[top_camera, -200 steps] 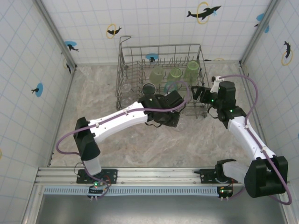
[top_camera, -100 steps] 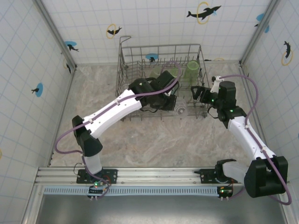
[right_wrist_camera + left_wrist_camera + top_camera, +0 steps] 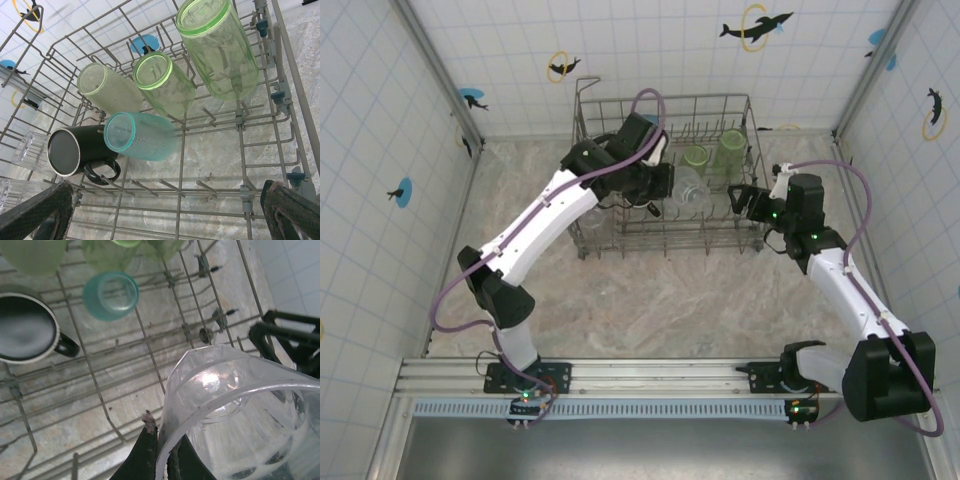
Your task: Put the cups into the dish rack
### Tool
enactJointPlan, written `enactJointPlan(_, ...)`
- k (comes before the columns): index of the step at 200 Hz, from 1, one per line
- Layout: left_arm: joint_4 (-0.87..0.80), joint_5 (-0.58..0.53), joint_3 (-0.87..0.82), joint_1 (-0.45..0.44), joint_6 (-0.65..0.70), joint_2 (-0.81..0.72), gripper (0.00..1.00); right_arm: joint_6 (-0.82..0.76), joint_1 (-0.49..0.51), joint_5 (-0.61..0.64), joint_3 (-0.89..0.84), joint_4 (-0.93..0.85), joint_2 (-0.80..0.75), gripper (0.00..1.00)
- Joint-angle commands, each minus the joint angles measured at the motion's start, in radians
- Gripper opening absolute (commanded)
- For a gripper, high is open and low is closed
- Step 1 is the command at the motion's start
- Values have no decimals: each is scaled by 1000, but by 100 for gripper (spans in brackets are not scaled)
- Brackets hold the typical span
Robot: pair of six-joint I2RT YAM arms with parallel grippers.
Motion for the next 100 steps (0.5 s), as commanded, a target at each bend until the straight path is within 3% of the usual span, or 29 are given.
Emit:
enactJointPlan(1,50,14,27,16,32,-45,0,5,-6,-1,20,19,8,100)
enactJointPlan(54,118,61,-56,136,66,-51,0,46,-6,-34,35,46,34,100)
enactJointPlan(100,300,197,-205,249,46,-65,0,130,2,-99,49,155,82,100)
